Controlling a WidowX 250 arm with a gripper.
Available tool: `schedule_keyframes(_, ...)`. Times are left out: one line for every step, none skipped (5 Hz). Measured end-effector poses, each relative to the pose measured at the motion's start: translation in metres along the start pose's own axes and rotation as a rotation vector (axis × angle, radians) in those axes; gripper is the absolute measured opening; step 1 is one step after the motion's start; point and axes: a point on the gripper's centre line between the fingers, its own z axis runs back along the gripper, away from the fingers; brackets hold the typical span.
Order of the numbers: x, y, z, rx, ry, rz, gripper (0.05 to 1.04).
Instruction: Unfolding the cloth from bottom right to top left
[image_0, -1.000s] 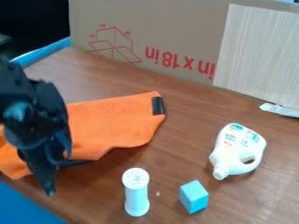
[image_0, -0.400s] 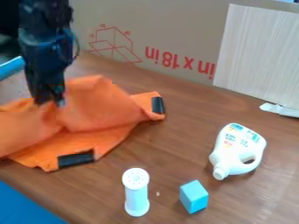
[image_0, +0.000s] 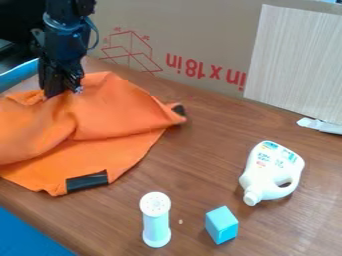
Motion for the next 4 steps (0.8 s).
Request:
schedule_keyframes(0.014, 0.017, -0.013, 0.032, 0.024, 0.017, 0.056)
schedule_keyframes(0.025, 0.033, -0.019, 0.069, 0.004, 0.016, 0.056)
schedule_keyframes(0.036, 0.052, -0.019, 0.081, -0.002, 0.031, 0.056)
schedule_keyframes(0.044, 0.062, -0.02, 0.096, 0.005, 0.029, 0.056)
